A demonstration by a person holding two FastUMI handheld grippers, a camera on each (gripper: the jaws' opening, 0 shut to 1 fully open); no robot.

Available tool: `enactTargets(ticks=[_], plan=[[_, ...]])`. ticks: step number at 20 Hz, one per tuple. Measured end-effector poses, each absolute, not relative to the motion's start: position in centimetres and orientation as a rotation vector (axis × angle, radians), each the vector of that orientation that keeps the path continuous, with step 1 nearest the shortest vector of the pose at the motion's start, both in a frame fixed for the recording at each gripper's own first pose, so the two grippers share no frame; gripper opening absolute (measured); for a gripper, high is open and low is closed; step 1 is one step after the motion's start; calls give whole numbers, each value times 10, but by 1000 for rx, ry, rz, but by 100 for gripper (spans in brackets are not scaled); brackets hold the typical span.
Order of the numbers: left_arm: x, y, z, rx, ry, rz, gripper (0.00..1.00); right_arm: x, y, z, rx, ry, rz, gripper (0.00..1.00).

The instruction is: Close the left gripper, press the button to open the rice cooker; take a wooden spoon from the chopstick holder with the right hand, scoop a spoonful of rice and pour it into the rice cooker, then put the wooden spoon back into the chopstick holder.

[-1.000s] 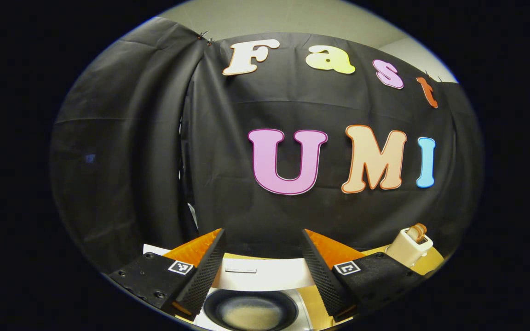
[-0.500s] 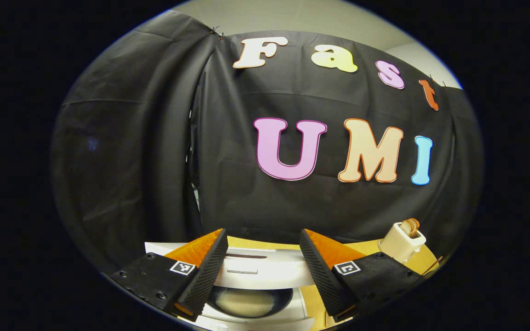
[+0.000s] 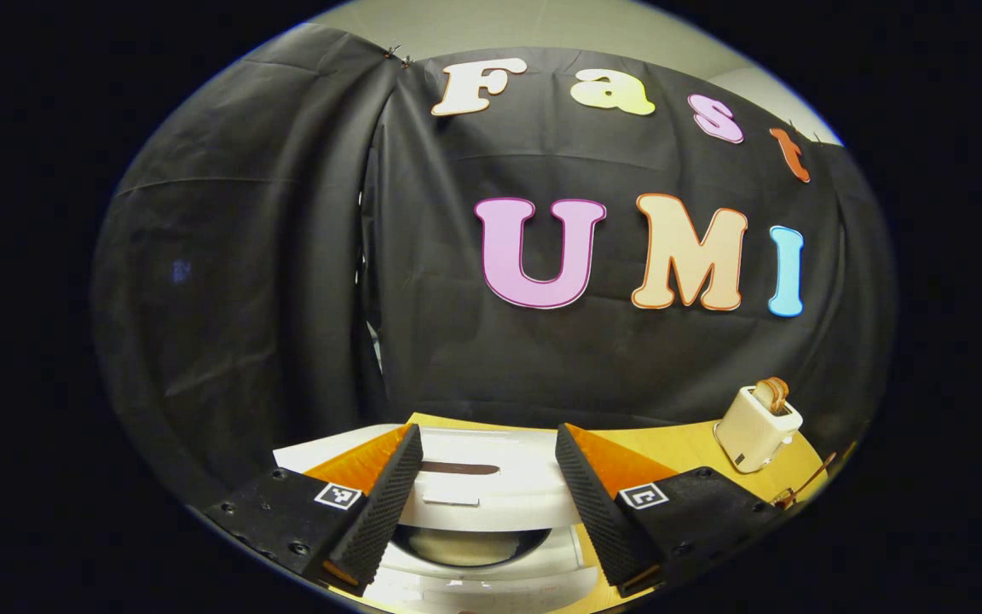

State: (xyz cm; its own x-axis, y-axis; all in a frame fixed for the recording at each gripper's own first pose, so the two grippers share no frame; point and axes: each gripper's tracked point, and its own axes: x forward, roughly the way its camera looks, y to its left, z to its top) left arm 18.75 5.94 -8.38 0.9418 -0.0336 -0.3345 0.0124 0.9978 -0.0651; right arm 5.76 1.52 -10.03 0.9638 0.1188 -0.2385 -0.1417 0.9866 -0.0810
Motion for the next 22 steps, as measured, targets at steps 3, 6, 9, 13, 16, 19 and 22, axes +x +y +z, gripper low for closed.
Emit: enactTargets(ticks=[3,6,9,13,16,19,22], plan=[[180,61,-98,-77,363,-19,93,55,21,-101,-88,241,140,100],[174,64,-119,-81,399,-11,93,54,29,-104,-80,254,153,100],[167,64,-131,-90,414,-10,94,54,36,-107,-89,262,166,100],[162,64,-143,-94,424,-14,94,51,47,-108,-83,273,182,100],[159,64,-150,-89,434,-14,94,50,53,-109,-90,274,193,100],[157,63,-160,-96,453,-15,94,50,55,-113,-94,283,196,100],[152,63,-172,-101,485,-19,94,48,57,-116,-91,293,199,100]])
